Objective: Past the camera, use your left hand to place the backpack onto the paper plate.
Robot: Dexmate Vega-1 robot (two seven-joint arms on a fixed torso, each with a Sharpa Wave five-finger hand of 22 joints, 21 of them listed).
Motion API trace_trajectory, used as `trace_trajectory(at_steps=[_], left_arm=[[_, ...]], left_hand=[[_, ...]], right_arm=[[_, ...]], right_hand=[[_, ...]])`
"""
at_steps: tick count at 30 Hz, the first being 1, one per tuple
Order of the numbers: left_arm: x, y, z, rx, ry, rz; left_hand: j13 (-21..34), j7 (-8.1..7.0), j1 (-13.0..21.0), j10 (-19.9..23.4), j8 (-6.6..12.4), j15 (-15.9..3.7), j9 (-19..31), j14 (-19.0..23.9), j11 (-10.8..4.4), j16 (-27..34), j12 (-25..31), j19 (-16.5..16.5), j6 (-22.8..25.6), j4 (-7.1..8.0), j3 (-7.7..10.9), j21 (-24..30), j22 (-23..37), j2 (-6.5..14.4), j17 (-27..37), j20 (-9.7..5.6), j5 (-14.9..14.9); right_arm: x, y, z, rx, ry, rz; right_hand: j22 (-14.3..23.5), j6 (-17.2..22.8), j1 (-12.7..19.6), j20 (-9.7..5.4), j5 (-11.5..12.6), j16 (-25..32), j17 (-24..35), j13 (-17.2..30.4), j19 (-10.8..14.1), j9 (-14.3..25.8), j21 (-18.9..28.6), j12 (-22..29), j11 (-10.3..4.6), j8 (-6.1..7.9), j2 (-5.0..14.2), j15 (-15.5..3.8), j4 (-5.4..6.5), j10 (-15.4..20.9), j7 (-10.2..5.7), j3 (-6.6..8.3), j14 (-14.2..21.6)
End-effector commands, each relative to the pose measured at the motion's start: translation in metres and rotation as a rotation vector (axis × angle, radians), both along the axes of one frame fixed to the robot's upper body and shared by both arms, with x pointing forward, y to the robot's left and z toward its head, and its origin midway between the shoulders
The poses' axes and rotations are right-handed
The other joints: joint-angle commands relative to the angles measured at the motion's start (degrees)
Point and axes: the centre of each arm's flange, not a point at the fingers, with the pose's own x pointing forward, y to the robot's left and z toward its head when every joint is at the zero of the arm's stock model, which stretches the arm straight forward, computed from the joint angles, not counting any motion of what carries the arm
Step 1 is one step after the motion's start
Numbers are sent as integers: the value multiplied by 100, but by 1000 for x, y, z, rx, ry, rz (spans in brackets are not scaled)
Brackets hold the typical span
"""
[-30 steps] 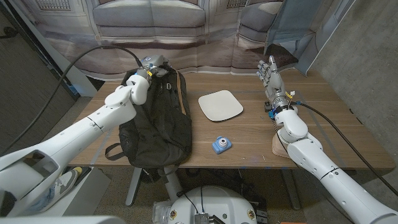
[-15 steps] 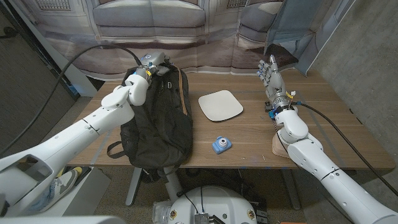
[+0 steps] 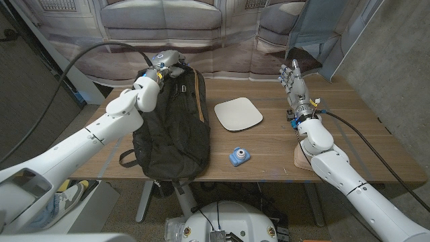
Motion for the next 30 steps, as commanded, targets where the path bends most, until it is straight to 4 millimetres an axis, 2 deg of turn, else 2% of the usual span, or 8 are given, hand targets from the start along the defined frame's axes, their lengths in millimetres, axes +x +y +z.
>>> trace_trajectory(at_steps=[1, 20, 30], left_arm=[[-10, -11, 18, 23, -23, -31], [-26, -28, 30, 51, -77, -88], [-29, -28, 35, 54, -90, -112]], left_hand=[[34, -18, 29, 25, 39, -586, 24, 91, 22, -35, -30, -42, 24, -315, 348, 70, -11, 52, 35, -406, 22], [90, -20, -17, 10, 36, -595, 6, 54, 28, -105, -102, -142, 7, -306, 362, 178, -69, 48, 113, -399, 25], [113, -54, -48, 47, 48, -602, 0, 99, -24, -126, -117, -149, 27, -300, 365, 228, -92, 32, 133, -428, 25]], right_arm=[[-7, -4, 1, 9, -12, -12], [-10, -4, -2, 24, -16, -12], [-10, -2, -2, 22, -20, -10]], right_hand=[[13, 44, -7, 1, -30, -27, 26, 10, 35, 30, -1, -34, -6, 22, 40, 7, 0, 31, 6, -30, 31], [13, 55, -5, 0, -35, -23, 26, 10, 48, 30, 1, -30, -9, 20, 49, 5, -3, 56, 10, -44, 47], [13, 61, -3, -1, -36, -23, 26, 10, 52, 31, 1, -33, -7, 20, 54, 6, -5, 53, 16, -50, 51]])
